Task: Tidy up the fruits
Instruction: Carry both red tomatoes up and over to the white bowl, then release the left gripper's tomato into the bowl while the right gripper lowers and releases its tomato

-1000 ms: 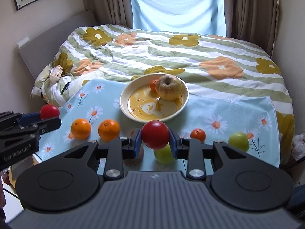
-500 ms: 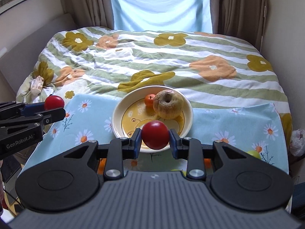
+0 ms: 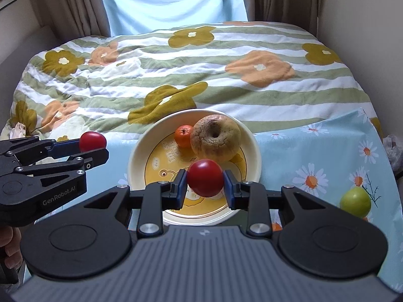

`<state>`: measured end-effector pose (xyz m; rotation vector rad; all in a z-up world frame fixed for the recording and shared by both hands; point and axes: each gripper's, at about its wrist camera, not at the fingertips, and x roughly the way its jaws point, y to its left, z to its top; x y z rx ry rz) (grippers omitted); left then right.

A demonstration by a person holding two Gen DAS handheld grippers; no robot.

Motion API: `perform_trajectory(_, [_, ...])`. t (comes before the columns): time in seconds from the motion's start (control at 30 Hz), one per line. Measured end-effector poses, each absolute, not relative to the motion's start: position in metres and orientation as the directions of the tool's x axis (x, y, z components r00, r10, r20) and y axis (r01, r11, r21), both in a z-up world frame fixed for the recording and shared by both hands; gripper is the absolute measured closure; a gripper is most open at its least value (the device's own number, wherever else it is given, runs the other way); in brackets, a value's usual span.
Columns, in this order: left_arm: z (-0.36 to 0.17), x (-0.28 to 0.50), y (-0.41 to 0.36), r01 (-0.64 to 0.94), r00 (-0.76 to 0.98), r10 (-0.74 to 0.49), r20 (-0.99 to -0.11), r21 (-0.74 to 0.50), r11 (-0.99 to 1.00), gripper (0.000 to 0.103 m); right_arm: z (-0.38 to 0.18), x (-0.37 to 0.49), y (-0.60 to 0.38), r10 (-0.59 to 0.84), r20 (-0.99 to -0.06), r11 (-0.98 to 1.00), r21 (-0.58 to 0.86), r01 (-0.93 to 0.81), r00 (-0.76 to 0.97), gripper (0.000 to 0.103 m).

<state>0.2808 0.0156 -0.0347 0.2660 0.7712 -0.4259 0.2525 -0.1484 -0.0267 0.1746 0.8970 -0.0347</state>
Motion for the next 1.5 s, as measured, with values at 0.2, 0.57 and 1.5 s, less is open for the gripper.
perform_trajectory(0.2, [-0.059, 0.314, -0.006, 0.531, 0.582, -0.298, -0.757, 0.077, 0.844, 0.065, -0.040, 0.269, -0.153, 0.004, -0.804, 0.977, 0.129, 0.168, 0.595, 0.057])
perform_trajectory(0.57, [-0.093, 0.333, -0.034, 0.597, 0.537, -0.276, -0.797, 0.128, 0.792, 0.065, -0.055, 0.279, -0.169, -0.028, -0.829, 0.968, 0.118, 0.223, 0.559, 0.057])
perform_trajectory(1.5, [-0.051, 0.291, 0.011, 0.498, 0.620, -0.270, -0.736, 0.103, 0.861, 0.008, -0.071, 0.298, -0.162, -0.049, -0.828, 0.998, -0.013, 0.067, 0.559, 0.057])
